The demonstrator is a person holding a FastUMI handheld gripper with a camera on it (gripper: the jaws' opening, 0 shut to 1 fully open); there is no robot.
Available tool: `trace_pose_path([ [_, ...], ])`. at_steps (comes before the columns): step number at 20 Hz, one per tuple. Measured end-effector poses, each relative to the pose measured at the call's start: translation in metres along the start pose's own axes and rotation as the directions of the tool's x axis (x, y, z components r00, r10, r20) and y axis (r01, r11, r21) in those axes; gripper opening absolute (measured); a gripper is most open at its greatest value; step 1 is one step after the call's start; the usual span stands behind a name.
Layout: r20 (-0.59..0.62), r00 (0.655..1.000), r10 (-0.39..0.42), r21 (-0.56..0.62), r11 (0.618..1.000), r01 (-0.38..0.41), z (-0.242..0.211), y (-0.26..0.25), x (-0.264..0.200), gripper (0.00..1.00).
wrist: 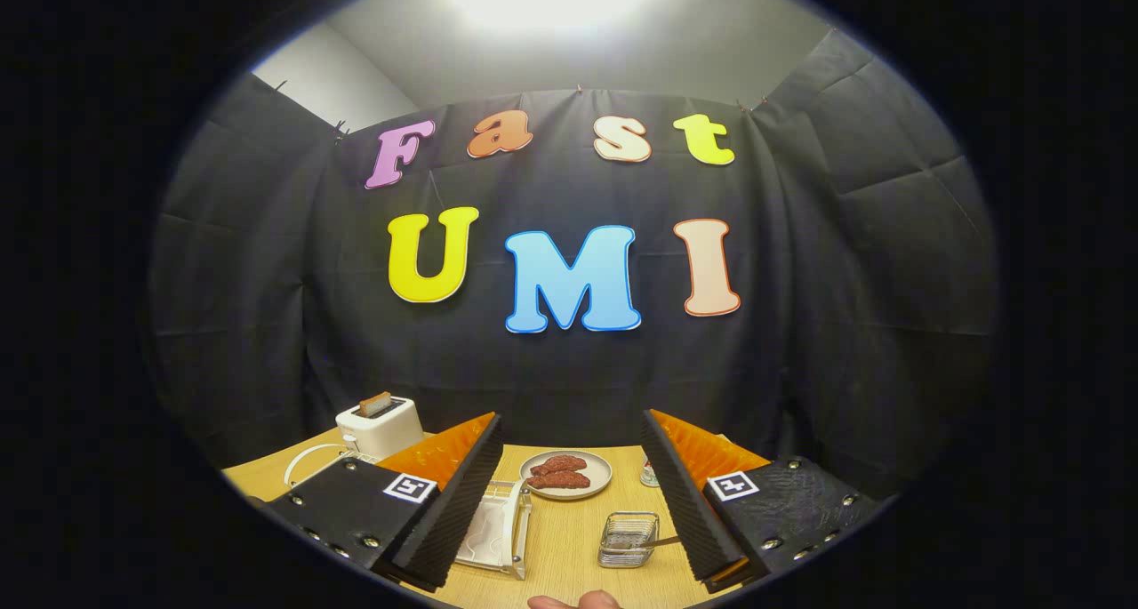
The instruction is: Take the plate from the dish rack, then take the spoon from the basket and place it into the plate.
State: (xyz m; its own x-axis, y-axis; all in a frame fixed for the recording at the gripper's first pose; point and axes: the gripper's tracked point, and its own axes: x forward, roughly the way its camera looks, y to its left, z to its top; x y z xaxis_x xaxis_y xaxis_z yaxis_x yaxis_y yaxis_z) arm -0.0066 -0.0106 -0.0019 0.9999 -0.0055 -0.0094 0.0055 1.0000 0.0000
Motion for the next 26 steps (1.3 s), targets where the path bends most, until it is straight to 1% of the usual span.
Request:
trace_pose_path([
  [6, 0.004, 1.000, -0.004, 0.011, 1.000, 0.004, 0.003, -0.003, 0.000, 0.95],
  [8, 0.008, 1.000, -0.017, 0.027, 1.000, 0.016, 0.009, -0.002, 0.003, 0.95],
  [11, 0.013, 1.000, -0.008, 0.037, 0.999, 0.007, 0.015, 0.012, 0.010, 0.95],
  [15, -0.014, 1.000, 0.006, 0.030, 1.000, -0.006, 0.022, 0.033, 0.026, 0.95],
  [18, -0.081, 0.997, 0.019, 0.050, 0.999, -0.015, 0.018, 0.053, 0.040, 0.95],
  [20, -0.157, 0.987, 0.028, 0.061, 0.998, -0.019, 0.006, 0.064, 0.052, 0.95],
  [22, -0.244, 0.969, 0.033, 0.069, 0.997, -0.017, -0.010, 0.078, 0.064, 0.95],
  [26, -0.401, 0.916, -0.002, 0.046, 0.999, 0.023, -0.049, 0.098, 0.082, 0.96],
])
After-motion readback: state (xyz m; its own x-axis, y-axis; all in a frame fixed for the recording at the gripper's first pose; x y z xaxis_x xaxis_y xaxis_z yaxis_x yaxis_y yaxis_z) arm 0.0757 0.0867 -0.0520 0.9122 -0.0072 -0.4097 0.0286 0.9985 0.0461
